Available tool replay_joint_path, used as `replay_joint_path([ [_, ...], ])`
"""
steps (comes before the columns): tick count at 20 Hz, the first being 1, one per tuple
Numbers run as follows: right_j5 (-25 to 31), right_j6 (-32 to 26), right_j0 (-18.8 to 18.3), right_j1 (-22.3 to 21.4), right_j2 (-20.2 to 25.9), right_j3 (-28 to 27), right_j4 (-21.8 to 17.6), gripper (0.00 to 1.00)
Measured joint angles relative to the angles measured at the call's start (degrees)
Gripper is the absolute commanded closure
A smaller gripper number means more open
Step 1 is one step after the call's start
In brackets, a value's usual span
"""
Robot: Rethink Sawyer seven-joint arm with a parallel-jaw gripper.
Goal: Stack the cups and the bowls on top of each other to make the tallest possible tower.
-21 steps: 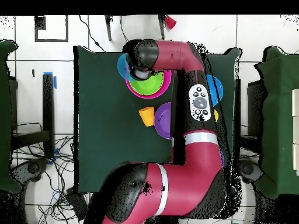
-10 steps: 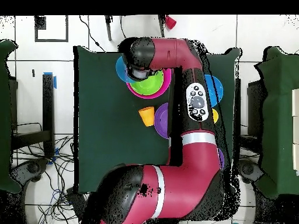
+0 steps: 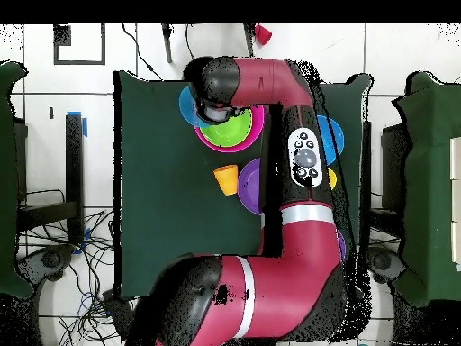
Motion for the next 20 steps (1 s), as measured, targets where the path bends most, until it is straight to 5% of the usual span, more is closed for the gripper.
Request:
replay_joint_path([
  [20,0.0,-0.01,-0.25,0.78,0.04,-2.12,-0.52,1.0],
])
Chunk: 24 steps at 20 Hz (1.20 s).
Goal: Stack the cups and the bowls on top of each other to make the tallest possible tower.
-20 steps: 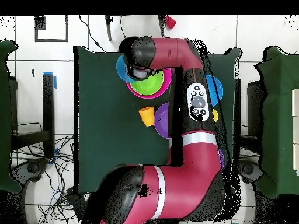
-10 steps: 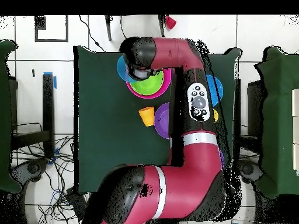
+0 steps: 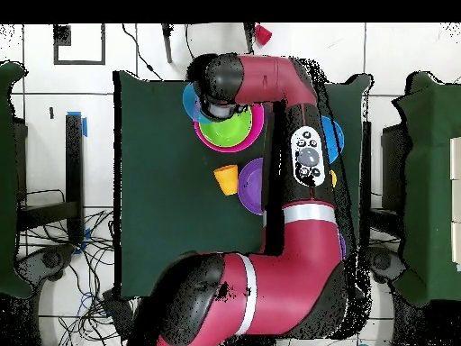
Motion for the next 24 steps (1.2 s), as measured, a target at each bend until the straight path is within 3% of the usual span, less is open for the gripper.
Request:
replay_joint_path([
  [24,0.0,-8.3,-2.6,6.11,-0.3,-6.92,-2.21,1.0],
])
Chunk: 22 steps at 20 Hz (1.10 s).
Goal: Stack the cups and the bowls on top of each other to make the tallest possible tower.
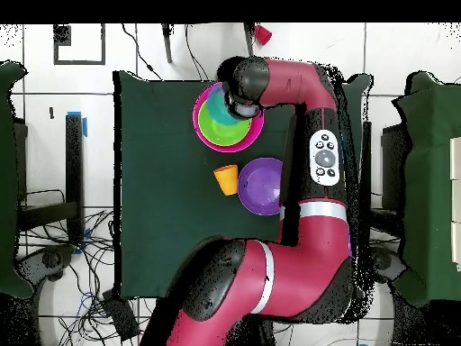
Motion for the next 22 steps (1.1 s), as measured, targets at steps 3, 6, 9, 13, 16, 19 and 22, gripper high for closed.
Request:
replay_joint_path([
  [3,0.0,0.0,-0.01,-0.82,-0.23,1.17,-0.01,1.0],
  [6,-0.04,0.0,-0.01,-1.97,-0.26,2.77,0.01,1.0],
  [9,-0.27,0.0,0.09,-4.65,-0.26,5.92,0.01,1.0],
  [13,-0.27,0.0,0.41,-6.6,-0.26,7.25,0.0,1.0],
  [16,-0.27,0.0,0.86,-7.67,-0.26,7.35,0.0,1.0],
  [19,-0.27,0.0,1.49,-8.8,-0.26,7.38,0.0,1.0],
  [22,-0.3,0.0,2.15,-9.95,-0.26,7.59,0.01,1.0],
])
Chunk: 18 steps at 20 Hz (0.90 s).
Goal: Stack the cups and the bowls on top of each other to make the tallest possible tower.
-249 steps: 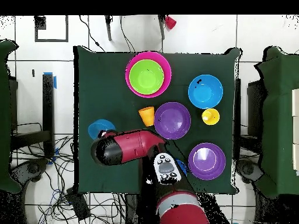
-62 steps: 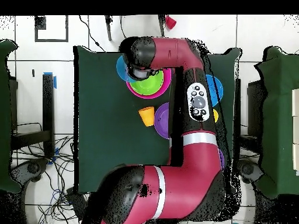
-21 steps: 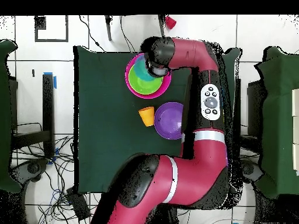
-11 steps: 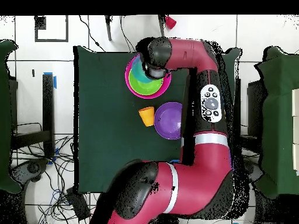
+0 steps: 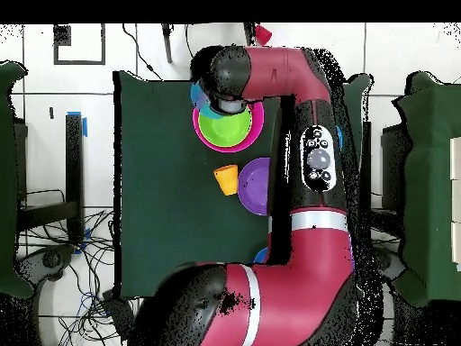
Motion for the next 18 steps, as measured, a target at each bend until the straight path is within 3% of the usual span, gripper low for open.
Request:
replay_joint_path([
  [6,-1.02,0.0,0.77,-1.64,0.0,0.97,0.0,1.0],
  [18,-1.38,0.0,0.4,-0.44,0.02,1.03,-0.01,1.0],
])
